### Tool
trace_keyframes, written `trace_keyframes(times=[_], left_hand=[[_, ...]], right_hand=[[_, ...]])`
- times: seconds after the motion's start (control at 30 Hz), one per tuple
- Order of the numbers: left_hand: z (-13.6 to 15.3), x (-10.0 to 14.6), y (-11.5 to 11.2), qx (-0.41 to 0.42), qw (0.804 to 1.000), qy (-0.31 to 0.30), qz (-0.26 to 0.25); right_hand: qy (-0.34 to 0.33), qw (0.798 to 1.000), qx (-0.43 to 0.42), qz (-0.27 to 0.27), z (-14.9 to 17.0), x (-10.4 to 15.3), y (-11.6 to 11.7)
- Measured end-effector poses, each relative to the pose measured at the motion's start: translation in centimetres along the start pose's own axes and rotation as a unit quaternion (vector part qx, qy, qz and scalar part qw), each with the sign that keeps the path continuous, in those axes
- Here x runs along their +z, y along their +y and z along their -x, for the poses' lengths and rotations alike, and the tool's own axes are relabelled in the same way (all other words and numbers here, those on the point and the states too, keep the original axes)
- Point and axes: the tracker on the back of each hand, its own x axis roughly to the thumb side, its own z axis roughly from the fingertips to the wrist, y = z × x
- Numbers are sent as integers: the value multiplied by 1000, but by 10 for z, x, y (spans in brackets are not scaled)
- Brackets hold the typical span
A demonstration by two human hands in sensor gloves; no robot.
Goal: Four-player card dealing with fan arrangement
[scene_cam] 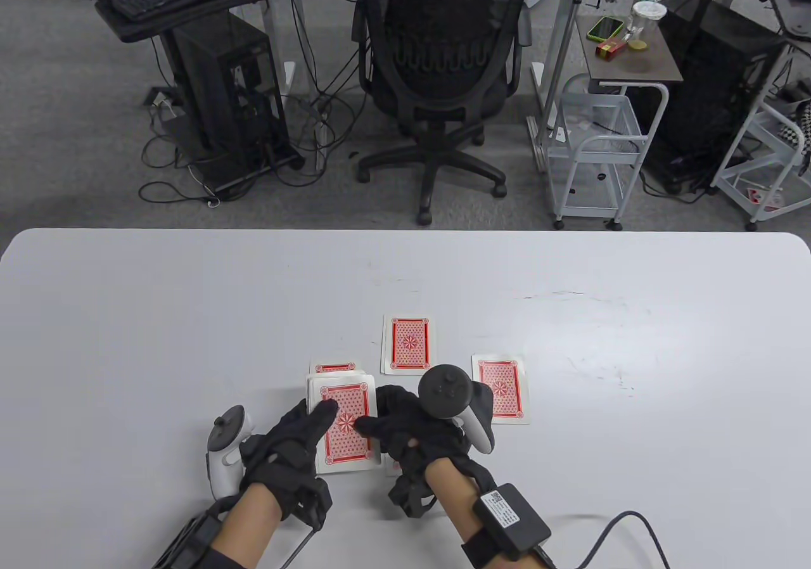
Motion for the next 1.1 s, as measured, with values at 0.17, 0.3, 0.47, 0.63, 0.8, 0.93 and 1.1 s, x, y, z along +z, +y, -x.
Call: trace_keyframes(times=[0.17, 0.3, 0.47, 0.63, 0.8, 0.93, 1.1], left_hand=[[-3, -1, 1, 11, 1000, -9, 24], [-3, 1, 18, 21, 1000, -12, -13], [-7, 5, 38, 27, 998, -12, -49], [-9, 6, 40, 27, 998, -18, -54], [-10, 7, 37, 16, 998, -20, -52], [-10, 7, 36, 11, 998, -17, -51], [-12, 8, 31, 14, 999, -22, -44]], right_hand=[[1, 996, -84, -28, 13, -1, -13], [7, 999, -50, -8, 20, 4, -35], [56, 995, 86, 8, 32, 9, -46], [101, 958, 268, -5, 37, 2, -29], [124, 905, 407, -15, 35, -3, -11], [119, 904, 410, -4, 27, -1, -14], [50, 962, 269, 17, 11, 8, -27]])
